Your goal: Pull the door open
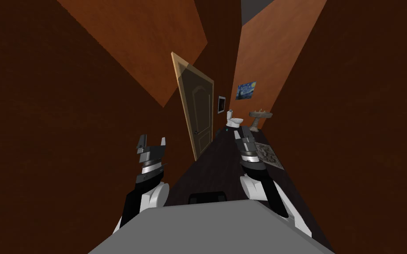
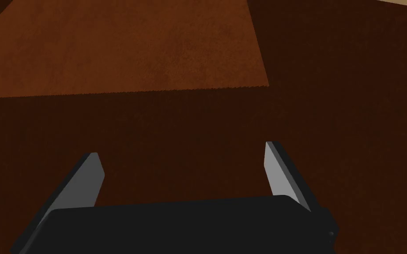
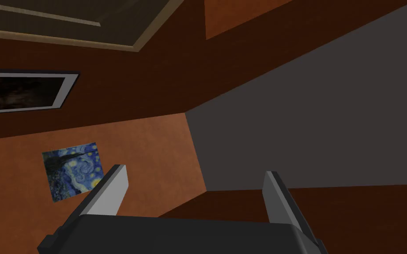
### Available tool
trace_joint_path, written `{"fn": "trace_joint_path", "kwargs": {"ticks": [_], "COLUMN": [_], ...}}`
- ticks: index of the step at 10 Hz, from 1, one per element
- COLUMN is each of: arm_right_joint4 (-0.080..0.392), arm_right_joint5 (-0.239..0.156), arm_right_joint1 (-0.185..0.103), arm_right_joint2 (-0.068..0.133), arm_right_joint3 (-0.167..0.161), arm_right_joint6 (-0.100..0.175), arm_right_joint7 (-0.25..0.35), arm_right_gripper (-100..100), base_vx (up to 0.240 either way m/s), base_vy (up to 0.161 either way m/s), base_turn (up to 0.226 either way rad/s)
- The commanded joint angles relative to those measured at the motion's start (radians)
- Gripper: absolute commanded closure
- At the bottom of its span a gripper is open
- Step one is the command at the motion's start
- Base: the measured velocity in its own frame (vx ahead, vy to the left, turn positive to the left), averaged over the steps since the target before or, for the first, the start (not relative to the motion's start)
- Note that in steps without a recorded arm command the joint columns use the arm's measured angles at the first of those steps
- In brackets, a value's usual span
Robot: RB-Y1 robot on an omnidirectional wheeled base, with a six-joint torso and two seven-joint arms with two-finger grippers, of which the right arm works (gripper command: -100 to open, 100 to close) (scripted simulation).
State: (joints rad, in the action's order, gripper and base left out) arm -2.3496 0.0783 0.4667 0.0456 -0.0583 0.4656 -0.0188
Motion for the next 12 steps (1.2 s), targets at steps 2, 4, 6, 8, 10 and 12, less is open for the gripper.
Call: {"fn": "trace_joint_path", "kwargs": {"ticks": [2,4,6,8,10,12], "arm_right_joint4": [0.047,0.110,0.164,0.224,0.264,0.336], "arm_right_joint5": [-0.004,-0.009,-0.014,-0.020,-0.023,-0.029], "arm_right_joint1": [-0.016,-0.038,-0.057,-0.079,-0.091,-0.117], "arm_right_joint2": [0.012,0.028,0.042,0.058,0.067,0.085], "arm_right_joint3": [-0.004,-0.009,-0.013,-0.019,-0.022,-0.028], "arm_right_joint6": [0.009,0.021,0.031,0.043,0.049,0.063], "arm_right_joint7": [0.009,0.022,0.032,0.045,0.052,0.067], "arm_right_gripper": [-100,-100,-100,-100,-100,-100], "base_vx": [0.034,0.084,0.088,0.079,0.060,0.060], "base_vy": [-0.005,-0.018,-0.019,-0.017,-0.022,-0.026], "base_turn": [0.109,0.166,0.111,0.165,0.107,0.168]}}
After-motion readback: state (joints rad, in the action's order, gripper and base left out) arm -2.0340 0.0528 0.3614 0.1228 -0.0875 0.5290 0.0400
